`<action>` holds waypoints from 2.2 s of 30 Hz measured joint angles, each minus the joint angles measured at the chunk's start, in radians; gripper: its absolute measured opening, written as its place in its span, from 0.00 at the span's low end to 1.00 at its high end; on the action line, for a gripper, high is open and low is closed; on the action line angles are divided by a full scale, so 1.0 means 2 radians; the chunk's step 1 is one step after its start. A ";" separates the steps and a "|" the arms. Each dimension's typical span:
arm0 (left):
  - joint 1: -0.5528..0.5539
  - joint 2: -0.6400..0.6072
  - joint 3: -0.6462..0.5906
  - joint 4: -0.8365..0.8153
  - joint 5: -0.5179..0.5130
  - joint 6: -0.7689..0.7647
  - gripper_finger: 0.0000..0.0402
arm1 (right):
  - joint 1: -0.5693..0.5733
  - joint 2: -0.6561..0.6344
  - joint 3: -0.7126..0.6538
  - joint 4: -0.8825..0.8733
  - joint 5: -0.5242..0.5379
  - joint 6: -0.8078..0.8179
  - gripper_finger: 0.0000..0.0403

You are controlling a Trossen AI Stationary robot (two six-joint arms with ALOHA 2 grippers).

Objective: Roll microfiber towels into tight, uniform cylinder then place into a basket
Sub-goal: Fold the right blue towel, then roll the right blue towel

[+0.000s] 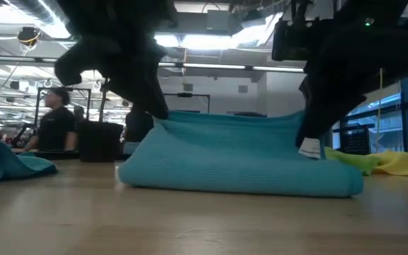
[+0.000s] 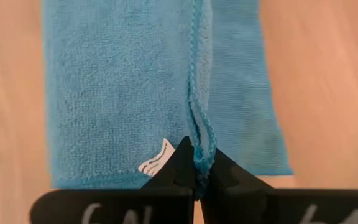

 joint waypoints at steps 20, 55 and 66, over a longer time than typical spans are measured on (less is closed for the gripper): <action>0.086 0.000 0.000 0.024 0.064 0.054 0.00 | -0.024 0.000 0.000 -0.044 0.037 0.027 0.01; 0.078 0.003 0.009 0.012 -0.004 0.049 0.25 | -0.026 0.000 0.000 -0.107 0.081 0.024 0.36; 0.033 -0.011 -0.008 0.136 0.021 0.015 0.22 | 0.013 -0.045 -0.033 0.132 0.136 -0.072 0.35</action>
